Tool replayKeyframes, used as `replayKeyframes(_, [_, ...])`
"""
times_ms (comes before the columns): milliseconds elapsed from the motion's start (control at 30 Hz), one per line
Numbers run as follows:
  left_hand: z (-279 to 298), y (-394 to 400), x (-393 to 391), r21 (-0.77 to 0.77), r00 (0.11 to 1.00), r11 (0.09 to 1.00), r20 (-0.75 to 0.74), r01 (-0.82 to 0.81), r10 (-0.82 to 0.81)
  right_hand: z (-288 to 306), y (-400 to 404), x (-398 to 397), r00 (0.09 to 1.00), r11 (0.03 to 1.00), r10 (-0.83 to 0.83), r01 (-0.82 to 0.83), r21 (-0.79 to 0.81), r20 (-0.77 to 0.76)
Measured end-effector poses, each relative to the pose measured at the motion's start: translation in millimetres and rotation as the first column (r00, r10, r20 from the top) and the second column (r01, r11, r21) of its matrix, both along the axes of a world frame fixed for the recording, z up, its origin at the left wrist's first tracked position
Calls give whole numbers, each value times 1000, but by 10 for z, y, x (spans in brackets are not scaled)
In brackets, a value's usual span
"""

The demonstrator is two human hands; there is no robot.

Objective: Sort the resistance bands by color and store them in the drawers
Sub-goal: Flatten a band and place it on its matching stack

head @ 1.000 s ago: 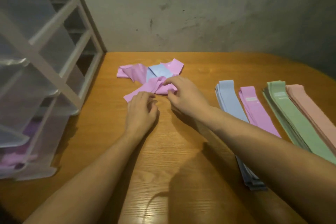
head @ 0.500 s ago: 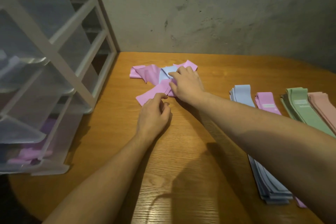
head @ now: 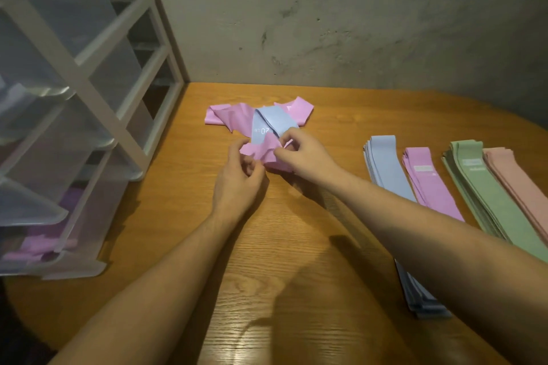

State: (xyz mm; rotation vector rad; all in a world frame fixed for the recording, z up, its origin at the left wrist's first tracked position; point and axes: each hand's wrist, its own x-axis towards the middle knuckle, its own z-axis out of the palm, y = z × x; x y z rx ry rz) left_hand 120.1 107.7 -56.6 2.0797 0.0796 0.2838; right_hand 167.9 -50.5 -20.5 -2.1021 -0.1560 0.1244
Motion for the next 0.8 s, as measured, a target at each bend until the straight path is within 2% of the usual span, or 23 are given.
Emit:
replayKeyframes(233, [-14,-176,-239,-267,992,957,-22,112,-122,54,-281,-480,999,997,20,-17,77,-41])
replayKeyframes(333, [113,-342,-444,-420,981,892,-13,169,-192,78,-354,-657,1000,1000,-16,15,23,9])
replayKeyframes(433, [223,-490,-551,-539,986,832,-25,128,-168,141,-389,-839,999,1000,-18,18,15,48])
replayKeyframes(600, [251,-545,-625,-466,978,870,-40,163,-204,201,-437,-1029,996,973,-53,37,227,65])
replayKeyframes(700, [220,-498,-585,-389,990,915,-31,112,-135,248,-495,-1118,990,948,-118,90,305,73])
replayKeyframes(800, [162,-418,-506,-358,998,933,-50,23,-44,313,-571,-1213,991,917,-133,119,381,9])
